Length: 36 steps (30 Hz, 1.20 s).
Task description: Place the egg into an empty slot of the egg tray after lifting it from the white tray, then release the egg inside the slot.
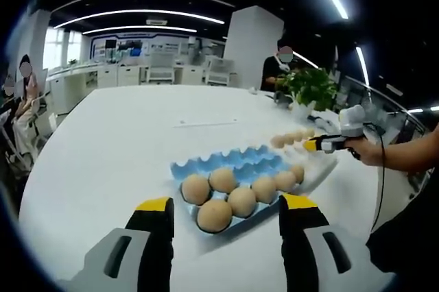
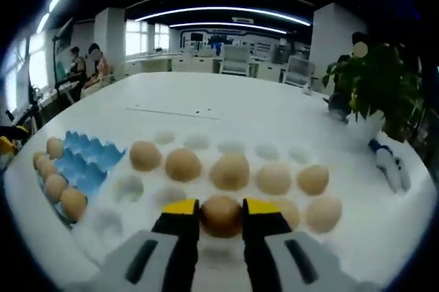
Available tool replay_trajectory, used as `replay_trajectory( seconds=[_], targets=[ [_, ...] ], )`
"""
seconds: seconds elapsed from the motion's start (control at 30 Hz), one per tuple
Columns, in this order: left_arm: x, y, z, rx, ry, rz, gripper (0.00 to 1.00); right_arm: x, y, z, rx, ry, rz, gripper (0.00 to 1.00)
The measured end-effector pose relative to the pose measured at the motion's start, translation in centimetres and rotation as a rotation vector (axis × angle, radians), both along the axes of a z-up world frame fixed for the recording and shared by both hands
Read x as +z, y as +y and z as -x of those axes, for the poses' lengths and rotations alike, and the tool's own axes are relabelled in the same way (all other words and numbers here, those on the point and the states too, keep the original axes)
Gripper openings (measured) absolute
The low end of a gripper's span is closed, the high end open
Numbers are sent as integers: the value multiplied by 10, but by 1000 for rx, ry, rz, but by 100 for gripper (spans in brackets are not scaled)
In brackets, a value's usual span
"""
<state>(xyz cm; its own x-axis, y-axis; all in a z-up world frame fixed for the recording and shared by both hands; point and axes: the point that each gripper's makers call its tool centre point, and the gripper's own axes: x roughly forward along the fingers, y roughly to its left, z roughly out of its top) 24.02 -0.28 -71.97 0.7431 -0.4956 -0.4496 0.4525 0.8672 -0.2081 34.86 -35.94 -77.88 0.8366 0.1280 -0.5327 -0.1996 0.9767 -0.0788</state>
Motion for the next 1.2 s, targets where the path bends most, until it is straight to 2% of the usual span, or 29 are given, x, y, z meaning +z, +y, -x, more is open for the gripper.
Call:
replay_trajectory(
  seconds=[0.07, 0.13, 0.37, 0.43, 0.63, 0.77, 0.8, 0.9, 1.1, 1.13, 1.2],
  targets=[
    [1, 0, 0, 0, -3, 0, 61, 1, 0, 1, 2, 1, 0, 23],
    [2, 2, -1, 5, -6, 1, 61, 7, -1, 2, -6, -14, -36, 23],
    [0, 3, -1, 11, -2, 0, 61, 22, 4, 5, 13, -44, -44, 23],
    [0, 2, -1, 7, -3, 1, 61, 32, 13, 5, 25, -62, -86, 23],
    [0, 1, -1, 6, -5, 2, 61, 49, 47, 6, 101, -91, -124, 23],
    [-1, 1, 0, 5, -3, 2, 61, 52, 56, 5, 113, -99, -146, 23],
    [-1, 2, 0, 6, -2, 1, 61, 54, 67, 5, 135, -95, -163, 23],
    [-1, 2, 0, 7, -3, 0, 61, 56, 76, 6, 157, -102, -164, 23],
    [0, 4, 0, 13, -5, 2, 61, 61, 117, 9, 251, -98, -200, 23],
    [0, 4, 0, 15, -4, 2, 61, 60, 131, 10, 280, -87, -210, 23],
    [0, 3, 0, 12, -4, 3, 61, 59, 145, 11, 309, -87, -215, 23]
  ],
)
